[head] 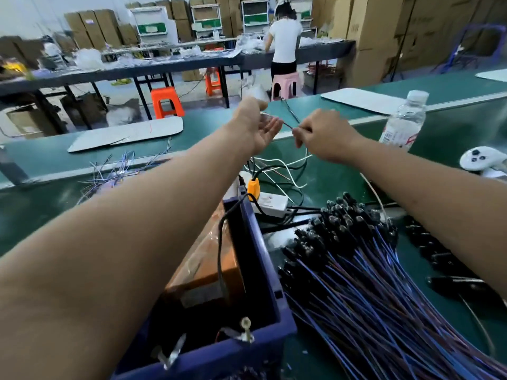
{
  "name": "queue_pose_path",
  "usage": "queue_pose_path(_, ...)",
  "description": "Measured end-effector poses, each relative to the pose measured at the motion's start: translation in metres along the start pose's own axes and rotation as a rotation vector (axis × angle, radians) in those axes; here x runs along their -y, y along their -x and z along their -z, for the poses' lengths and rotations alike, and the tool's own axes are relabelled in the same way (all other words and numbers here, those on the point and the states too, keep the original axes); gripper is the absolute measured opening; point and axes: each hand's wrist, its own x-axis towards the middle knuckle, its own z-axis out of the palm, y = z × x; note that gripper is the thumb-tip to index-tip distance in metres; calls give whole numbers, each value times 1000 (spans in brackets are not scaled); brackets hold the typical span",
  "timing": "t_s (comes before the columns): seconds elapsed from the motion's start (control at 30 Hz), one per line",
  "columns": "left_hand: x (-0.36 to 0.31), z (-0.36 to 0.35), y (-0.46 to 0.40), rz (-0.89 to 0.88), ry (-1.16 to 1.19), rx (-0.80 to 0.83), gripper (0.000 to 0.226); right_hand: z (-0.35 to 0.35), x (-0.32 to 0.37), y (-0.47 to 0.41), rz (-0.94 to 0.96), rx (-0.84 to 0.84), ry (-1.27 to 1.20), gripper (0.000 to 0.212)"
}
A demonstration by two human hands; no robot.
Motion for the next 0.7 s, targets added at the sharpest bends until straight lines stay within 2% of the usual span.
queue_pose_path(0.07,1,4,-15,-35,154,11,12,-15,4,-19,-34,33,51,36)
queue_pose_path(0.13,1,8,-29,-40,197,-18,14,-30,9,-41,-75,57,105,33)
queue_pose_path(0.27,-4,17,-48,-35,66,-85,19,-57,24,-78,-139,80,217,31)
queue_pose_path(0.43,-6,41,-65,-60,7,-90,41,-88,40,-99,-173,70,262,31)
queue_pose_path(0.6,-5,65,-61,-87,-20,-71,41,-118,45,-92,-205,254,343,34)
queue_pose_path(0.7,-5,61,-50,-91,-5,-28,41,-123,43,-85,-277,305,340,38)
